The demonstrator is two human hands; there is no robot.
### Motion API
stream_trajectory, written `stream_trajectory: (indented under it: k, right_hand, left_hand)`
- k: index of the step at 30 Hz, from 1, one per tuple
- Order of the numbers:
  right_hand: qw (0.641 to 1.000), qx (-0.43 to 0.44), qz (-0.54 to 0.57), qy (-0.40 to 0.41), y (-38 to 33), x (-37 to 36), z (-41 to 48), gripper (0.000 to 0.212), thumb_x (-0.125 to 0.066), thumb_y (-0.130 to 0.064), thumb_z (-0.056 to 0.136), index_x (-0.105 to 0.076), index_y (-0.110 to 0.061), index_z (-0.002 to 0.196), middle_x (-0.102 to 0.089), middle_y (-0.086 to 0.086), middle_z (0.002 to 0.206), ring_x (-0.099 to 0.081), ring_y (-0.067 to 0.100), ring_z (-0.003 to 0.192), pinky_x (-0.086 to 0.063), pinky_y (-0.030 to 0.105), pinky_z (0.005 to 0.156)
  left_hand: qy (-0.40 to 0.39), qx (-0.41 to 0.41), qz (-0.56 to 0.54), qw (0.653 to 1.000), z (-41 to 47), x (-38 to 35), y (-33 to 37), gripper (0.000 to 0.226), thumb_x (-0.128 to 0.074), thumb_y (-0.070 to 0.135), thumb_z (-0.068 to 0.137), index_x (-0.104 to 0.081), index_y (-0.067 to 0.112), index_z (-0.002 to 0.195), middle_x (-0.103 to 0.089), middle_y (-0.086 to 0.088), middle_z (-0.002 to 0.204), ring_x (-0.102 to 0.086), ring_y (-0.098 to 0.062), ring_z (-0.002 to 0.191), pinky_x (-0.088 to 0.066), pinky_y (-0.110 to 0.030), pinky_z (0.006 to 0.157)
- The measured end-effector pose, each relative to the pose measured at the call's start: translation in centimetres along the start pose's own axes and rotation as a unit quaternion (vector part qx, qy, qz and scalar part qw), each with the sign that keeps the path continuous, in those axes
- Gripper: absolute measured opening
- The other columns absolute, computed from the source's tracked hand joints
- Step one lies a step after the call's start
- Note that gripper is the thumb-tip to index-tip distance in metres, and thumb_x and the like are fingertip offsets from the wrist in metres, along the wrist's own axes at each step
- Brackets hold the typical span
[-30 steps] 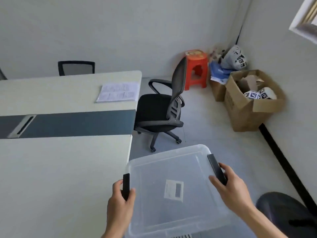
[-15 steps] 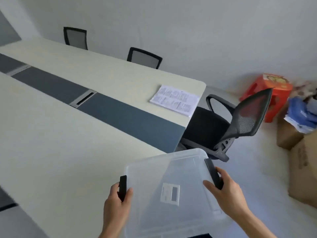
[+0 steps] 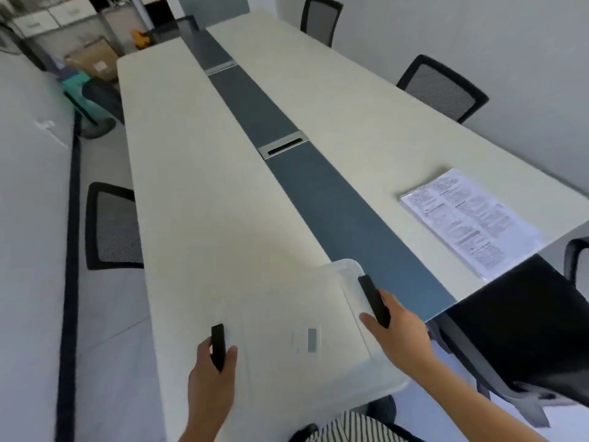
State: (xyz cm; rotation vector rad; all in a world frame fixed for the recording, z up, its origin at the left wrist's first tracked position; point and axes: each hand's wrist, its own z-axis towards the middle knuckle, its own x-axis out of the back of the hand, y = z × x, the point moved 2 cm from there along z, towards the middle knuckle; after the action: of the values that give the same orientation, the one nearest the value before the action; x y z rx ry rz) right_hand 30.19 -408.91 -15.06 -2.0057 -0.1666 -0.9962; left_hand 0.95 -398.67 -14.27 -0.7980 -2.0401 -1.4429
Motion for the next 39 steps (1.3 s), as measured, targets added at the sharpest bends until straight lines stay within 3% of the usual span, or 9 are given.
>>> stream_trajectory:
  k: [3,10,12,15,18,27,33,36,39]
  right_hand:
    - [0.999,0.034,-0.016,-0.038,-1.0,-1.1,2.3,0.057,-0.055,-0.043,0.089,-0.038,-0.021,0.138,-0.066,0.001,0.108,-0.063,0.023,0.091,-0.051,0.033,0.076]
    - [0.994,0.083,-0.056,-0.039,-2.9,-4.4,4.6,0.052,-0.051,-0.046,0.09,-0.041,-0.018,0.132,-0.065,0.001,0.095,-0.061,0.023,0.078,-0.049,0.035,0.066]
    - [0.994,0.086,-0.062,-0.028,-3.3,-4.9,4.7,0.049,-0.051,-0.045,0.09,-0.043,-0.017,0.13,-0.064,0.001,0.089,-0.057,0.022,0.072,-0.046,0.035,0.064]
    - [0.995,0.083,-0.046,-0.035,-3.6,-5.2,4.9,0.046,-0.05,-0.041,0.092,-0.045,-0.014,0.129,-0.058,-0.004,0.07,-0.055,0.019,0.061,-0.047,0.036,0.061]
    - [0.995,0.074,-0.036,-0.051,-3.6,-5.2,5.4,0.046,-0.05,-0.036,0.093,-0.045,-0.01,0.131,-0.05,-0.009,0.06,-0.052,0.013,0.058,-0.044,0.034,0.063]
    - [0.995,0.068,0.006,-0.07,-3.1,-4.6,6.1,0.035,-0.055,-0.034,0.091,-0.053,-0.009,0.116,-0.05,-0.009,0.063,-0.048,0.009,0.059,-0.036,0.021,0.053]
    - [0.981,0.009,0.139,-0.131,-2.7,-4.4,6.4,0.011,-0.063,-0.029,0.087,-0.059,-0.023,0.096,-0.059,-0.004,0.072,-0.055,0.019,0.069,-0.045,0.031,0.061]
    - [0.98,-0.015,0.144,-0.138,-2.6,-4.4,6.4,0.03,-0.066,-0.032,0.084,-0.058,-0.019,0.111,-0.064,0.006,0.087,-0.058,0.02,0.075,-0.048,0.031,0.064]
    - [0.989,-0.035,0.102,-0.102,-2.2,-4.3,6.3,0.072,-0.068,-0.052,0.075,-0.039,-0.027,0.136,-0.061,-0.001,0.103,-0.06,0.018,0.09,-0.047,0.03,0.069]
  left_hand:
    - [0.039,0.033,0.015,0.999,0.0,0.1,-0.3,0.043,-0.054,0.03,0.091,-0.043,0.015,0.13,-0.061,-0.001,0.074,-0.06,-0.023,0.062,-0.044,-0.033,0.051]
    - [0.079,0.071,0.05,0.993,2.5,-0.5,-2.1,0.051,-0.05,0.039,0.091,-0.035,0.017,0.136,-0.067,-0.012,0.108,-0.064,-0.034,0.089,-0.054,-0.045,0.075]
    - [0.082,0.062,0.03,0.994,3.2,-0.3,-2.6,0.051,-0.049,0.041,0.092,-0.035,0.019,0.135,-0.068,-0.012,0.102,-0.065,-0.032,0.082,-0.056,-0.045,0.07]
    - [0.052,0.06,-0.022,0.997,3.8,0.0,-3.1,0.048,-0.048,0.037,0.093,-0.036,0.019,0.136,-0.064,-0.009,0.075,-0.06,-0.024,0.058,-0.047,-0.033,0.05]
    - [0.036,0.049,-0.031,0.998,4.3,0.1,-3.5,0.045,-0.047,0.034,0.095,-0.038,0.017,0.135,-0.059,-0.007,0.066,-0.056,-0.022,0.053,-0.041,-0.03,0.045]
    - [-0.011,0.032,-0.052,0.998,5.2,1.0,-5.0,0.039,-0.047,0.035,0.094,-0.044,0.013,0.126,-0.053,-0.008,0.065,-0.049,-0.021,0.052,-0.04,-0.031,0.046]
    - [-0.035,0.071,-0.122,0.989,5.6,1.2,-5.9,0.045,-0.058,0.039,0.089,-0.046,0.019,0.127,-0.063,-0.015,0.088,-0.059,-0.026,0.071,-0.047,-0.036,0.06]
    - [-0.003,0.067,-0.139,0.988,5.2,1.5,-5.7,0.059,-0.062,0.04,0.085,-0.035,0.027,0.136,-0.061,-0.005,0.096,-0.06,-0.021,0.081,-0.047,-0.032,0.064]
    - [0.062,0.026,-0.082,0.994,4.9,1.9,-5.8,0.066,-0.065,0.047,0.08,-0.031,0.037,0.135,-0.056,0.005,0.111,-0.059,-0.019,0.094,-0.048,-0.037,0.072]
